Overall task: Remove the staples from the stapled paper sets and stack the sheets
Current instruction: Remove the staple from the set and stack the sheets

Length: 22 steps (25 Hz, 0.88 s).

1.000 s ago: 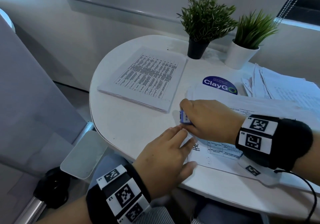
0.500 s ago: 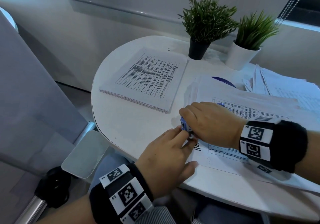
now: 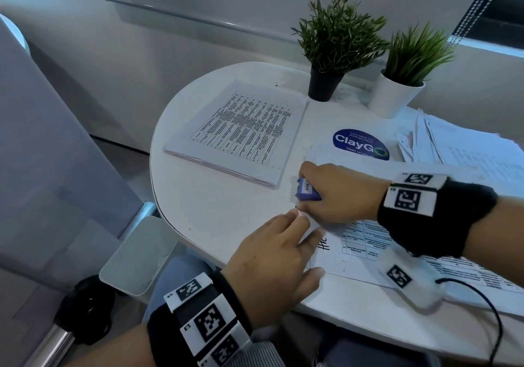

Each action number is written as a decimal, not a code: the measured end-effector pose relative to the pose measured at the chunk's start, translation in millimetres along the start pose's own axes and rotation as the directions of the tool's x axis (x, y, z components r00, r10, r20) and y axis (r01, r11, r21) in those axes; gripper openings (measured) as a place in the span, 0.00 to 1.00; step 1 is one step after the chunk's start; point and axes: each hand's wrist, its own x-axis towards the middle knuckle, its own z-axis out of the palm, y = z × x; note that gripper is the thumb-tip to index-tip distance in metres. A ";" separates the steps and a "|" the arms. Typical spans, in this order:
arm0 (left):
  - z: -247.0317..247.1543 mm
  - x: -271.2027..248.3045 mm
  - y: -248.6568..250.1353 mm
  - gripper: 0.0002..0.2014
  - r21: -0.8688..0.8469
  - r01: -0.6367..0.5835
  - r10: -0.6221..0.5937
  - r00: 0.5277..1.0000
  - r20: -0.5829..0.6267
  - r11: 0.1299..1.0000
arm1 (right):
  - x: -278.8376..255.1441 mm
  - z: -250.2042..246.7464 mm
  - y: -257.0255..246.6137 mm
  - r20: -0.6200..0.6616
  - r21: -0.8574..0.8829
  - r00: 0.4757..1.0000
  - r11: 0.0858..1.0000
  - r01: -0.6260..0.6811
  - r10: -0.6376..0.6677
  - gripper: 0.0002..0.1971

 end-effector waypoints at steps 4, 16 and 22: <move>1.7 -0.2 0.4 0.28 0.008 0.005 -0.005 1.000 -0.008 1.000 | 20.7 -13.0 -7.4 0.163 0.001 0.982 0.995 -0.098 0.096 0.14; -1.7 -0.3 2.1 0.29 0.012 0.013 -0.013 1.000 0.001 1.000 | 37.2 -31.5 -18.2 0.314 -0.133 0.927 0.976 -0.171 0.205 0.16; -1.7 -0.3 2.4 0.28 0.008 0.022 -0.022 1.000 0.005 1.000 | 32.4 -26.4 -14.3 0.290 -0.079 0.936 0.979 -0.186 0.201 0.16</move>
